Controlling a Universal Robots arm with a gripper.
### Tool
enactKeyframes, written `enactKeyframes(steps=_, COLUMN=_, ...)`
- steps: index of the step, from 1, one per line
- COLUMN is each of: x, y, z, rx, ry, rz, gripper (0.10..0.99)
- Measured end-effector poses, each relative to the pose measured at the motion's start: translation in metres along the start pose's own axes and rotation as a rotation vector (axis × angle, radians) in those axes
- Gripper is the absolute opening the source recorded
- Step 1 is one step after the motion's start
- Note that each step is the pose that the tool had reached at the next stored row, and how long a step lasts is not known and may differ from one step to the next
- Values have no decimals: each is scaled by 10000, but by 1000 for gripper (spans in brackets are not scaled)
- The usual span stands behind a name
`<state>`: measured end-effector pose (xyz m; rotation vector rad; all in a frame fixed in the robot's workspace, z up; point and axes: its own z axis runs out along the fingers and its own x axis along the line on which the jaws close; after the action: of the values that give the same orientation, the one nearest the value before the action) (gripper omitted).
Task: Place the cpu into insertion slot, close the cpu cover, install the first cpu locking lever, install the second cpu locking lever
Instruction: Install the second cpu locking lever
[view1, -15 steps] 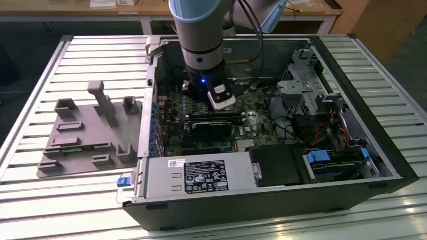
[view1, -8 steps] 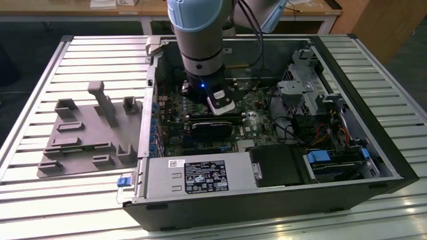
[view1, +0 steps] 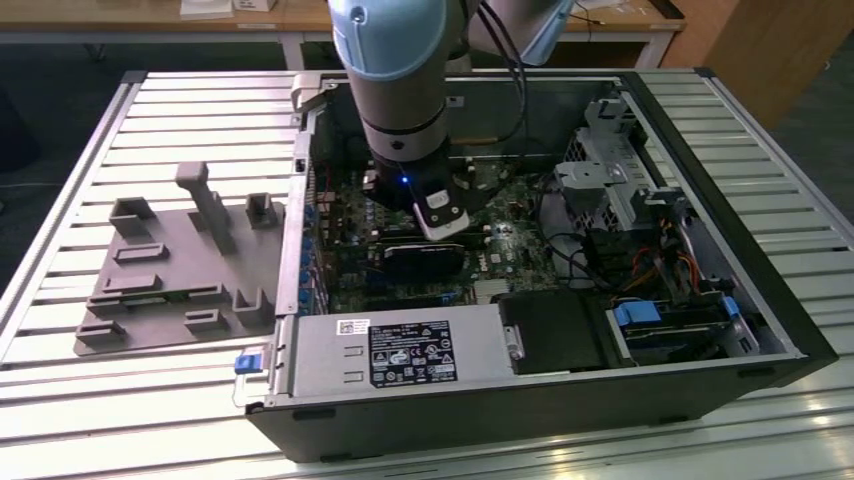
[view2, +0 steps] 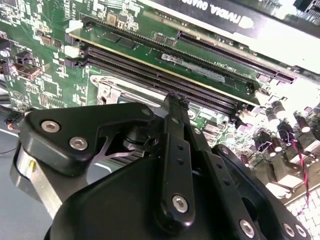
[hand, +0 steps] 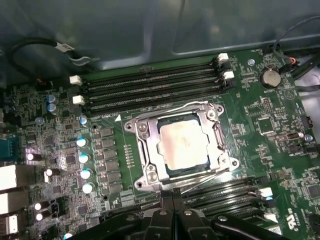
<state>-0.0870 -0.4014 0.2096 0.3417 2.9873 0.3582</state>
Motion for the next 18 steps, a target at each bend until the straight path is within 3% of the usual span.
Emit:
enactKeyframes(steps=1, x=17, y=-11, z=9, rx=-155, ry=35, rz=15, gripper=102)
enactKeyframes(steps=2, x=25, y=-17, z=16, rx=-214, ry=48, rz=19, gripper=102)
enactKeyframes(steps=10, x=75, y=-78, z=57, rx=-618, ry=141, rz=53, gripper=102)
enactKeyframes(steps=18, x=80, y=-148, z=68, rx=-946, ry=212, rz=94, gripper=102)
